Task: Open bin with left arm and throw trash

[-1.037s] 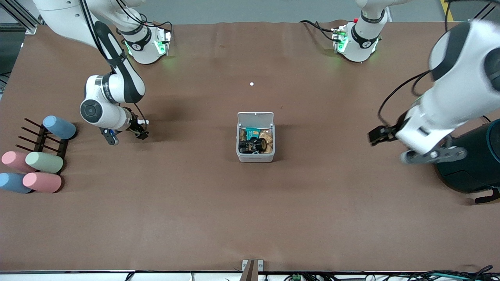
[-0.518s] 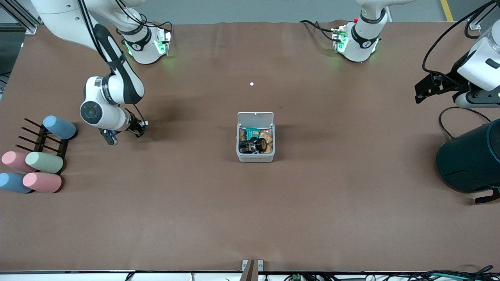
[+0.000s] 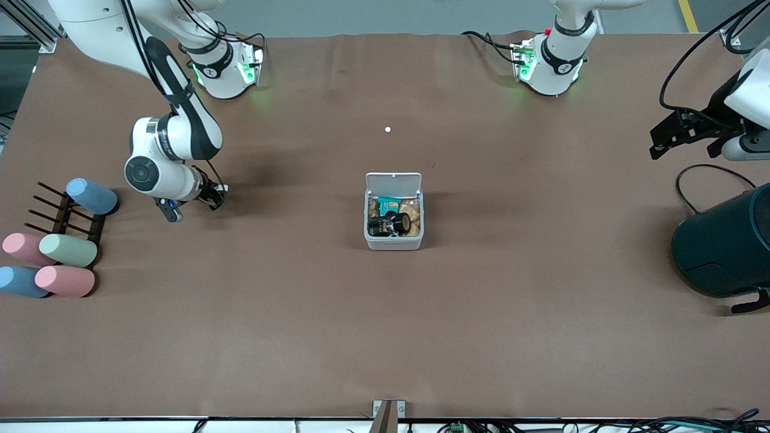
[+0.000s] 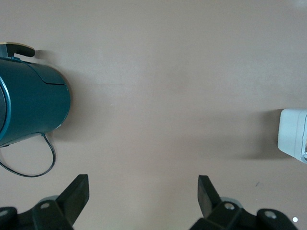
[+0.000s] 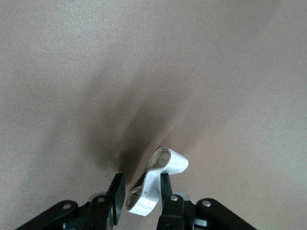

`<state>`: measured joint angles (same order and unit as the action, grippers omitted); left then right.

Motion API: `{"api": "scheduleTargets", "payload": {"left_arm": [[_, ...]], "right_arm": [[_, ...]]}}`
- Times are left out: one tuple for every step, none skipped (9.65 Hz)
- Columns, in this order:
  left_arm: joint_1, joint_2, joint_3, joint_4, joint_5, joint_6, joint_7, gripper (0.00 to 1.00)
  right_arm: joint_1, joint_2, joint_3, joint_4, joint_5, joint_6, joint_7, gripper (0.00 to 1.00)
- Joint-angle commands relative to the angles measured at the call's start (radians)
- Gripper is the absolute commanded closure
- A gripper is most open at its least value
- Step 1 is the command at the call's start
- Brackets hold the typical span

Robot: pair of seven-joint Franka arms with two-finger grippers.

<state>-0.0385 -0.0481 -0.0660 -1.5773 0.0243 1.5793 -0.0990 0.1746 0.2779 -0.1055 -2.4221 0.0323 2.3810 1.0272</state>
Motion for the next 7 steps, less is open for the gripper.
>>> {"api": "scheduleTargets", "payload": {"left_arm": [[-0.002,-0.004,0.015,-0.010,-0.017,0.011,0.002,0.00],[0.002,0.005,0.014,-0.007,-0.012,0.011,0.001,0.00],[0.008,0.017,0.014,-0.006,-0.014,0.011,0.005,0.00],[0.006,0.019,0.012,0.006,-0.015,0.011,0.004,0.00],[0.009,0.021,0.012,0.014,-0.015,0.011,0.010,0.00],[0.009,0.022,0.012,0.017,-0.015,0.011,0.012,0.00],[0.008,0.033,0.012,0.028,-0.015,0.011,0.005,0.00]], "right_arm": [[-0.009,-0.009,0.006,-0.026,-0.026,0.006,0.016,0.69],[-0.009,-0.009,0.006,-0.026,-0.026,-0.014,0.016,0.79],[-0.009,-0.011,0.006,-0.026,-0.026,-0.031,0.016,0.90],[-0.010,-0.014,0.006,-0.025,-0.026,-0.046,0.017,0.93],[-0.010,-0.020,0.006,-0.025,-0.026,-0.058,0.017,0.93],[-0.010,-0.025,0.006,-0.022,-0.025,-0.071,0.017,0.97],[-0.012,-0.028,0.004,-0.005,-0.026,-0.089,0.017,1.00]]}}
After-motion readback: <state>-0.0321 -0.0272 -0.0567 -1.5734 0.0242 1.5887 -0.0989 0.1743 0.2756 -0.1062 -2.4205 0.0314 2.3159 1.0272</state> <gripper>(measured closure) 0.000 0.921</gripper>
